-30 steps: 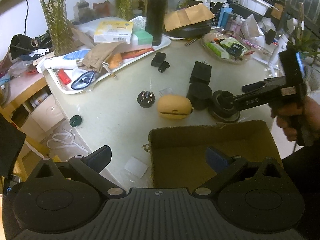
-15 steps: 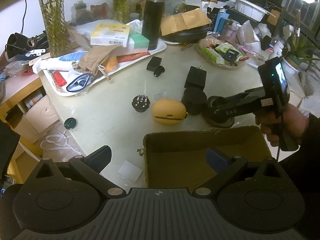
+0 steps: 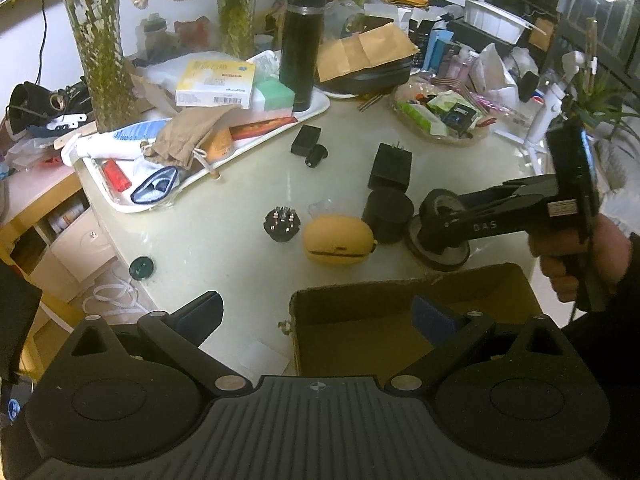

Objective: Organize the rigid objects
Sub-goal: 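Lift the black tape roll with the right tool while the left tool reaches the yellow case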

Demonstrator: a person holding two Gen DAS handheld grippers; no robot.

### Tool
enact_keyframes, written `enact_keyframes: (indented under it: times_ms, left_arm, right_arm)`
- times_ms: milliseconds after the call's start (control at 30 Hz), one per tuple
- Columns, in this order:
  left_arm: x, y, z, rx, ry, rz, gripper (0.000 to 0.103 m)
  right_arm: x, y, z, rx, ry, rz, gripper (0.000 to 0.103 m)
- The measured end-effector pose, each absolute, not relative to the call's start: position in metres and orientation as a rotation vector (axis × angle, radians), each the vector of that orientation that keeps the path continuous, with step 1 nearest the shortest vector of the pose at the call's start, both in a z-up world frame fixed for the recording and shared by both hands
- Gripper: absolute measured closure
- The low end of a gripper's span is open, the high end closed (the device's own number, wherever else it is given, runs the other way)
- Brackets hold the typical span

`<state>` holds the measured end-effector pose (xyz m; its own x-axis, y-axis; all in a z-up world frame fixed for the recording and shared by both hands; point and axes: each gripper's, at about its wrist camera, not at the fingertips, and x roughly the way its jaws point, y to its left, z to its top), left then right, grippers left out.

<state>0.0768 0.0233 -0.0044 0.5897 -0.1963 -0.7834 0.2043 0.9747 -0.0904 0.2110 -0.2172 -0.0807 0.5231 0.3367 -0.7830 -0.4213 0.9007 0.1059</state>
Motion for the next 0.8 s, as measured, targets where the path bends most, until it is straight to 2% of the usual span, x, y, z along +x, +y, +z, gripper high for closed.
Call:
enact_keyframes:
  times_ms: [800]
  left_arm:
    - [0.139, -0.001, -0.029, 0.074, 0.946, -0.279, 0.000]
  right_arm:
    - [0.155, -0.233, -0.025, -0.116, 0.822, 0.469, 0.028]
